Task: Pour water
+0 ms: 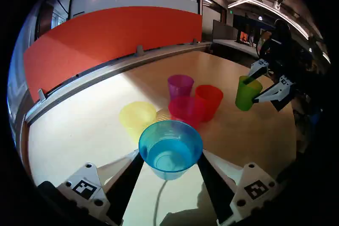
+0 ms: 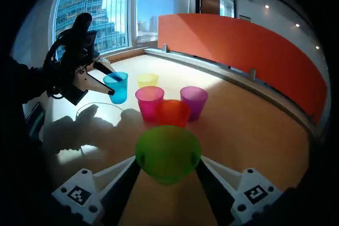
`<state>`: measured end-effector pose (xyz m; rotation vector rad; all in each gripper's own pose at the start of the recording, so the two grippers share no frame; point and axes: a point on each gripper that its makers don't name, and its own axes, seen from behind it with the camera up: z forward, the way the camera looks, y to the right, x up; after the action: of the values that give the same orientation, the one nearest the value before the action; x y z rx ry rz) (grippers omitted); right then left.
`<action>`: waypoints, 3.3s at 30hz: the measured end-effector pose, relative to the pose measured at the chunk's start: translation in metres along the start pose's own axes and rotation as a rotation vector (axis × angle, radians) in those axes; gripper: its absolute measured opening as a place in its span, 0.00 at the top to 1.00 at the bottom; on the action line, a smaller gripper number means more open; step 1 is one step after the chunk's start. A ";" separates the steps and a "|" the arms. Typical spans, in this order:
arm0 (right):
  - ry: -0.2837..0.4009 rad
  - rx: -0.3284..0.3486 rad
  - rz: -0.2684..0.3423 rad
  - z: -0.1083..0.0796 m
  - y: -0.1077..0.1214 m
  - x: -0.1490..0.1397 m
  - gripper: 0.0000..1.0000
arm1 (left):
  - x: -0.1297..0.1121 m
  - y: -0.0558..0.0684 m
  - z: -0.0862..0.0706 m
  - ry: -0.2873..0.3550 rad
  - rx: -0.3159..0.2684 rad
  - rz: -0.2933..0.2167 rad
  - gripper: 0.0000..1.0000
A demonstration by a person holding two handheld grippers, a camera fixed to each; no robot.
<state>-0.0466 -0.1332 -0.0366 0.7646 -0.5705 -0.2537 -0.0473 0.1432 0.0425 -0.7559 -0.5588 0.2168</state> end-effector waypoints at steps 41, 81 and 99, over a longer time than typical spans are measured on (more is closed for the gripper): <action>0.390 -0.039 -0.045 -0.049 -0.030 0.142 0.11 | 0.082 0.022 -0.089 0.274 0.062 0.004 0.16; 0.470 -0.027 -0.071 -0.041 -0.033 0.175 0.11 | 0.138 0.019 -0.114 0.474 0.067 -0.046 0.16; 0.468 0.049 -0.070 -0.023 -0.060 0.176 0.11 | 0.163 0.029 -0.124 0.478 0.110 0.088 0.16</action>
<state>0.1104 -0.2350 -0.0237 0.8583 -0.1077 -0.1186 0.1576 0.1534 0.0141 -0.6956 -0.0602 0.1398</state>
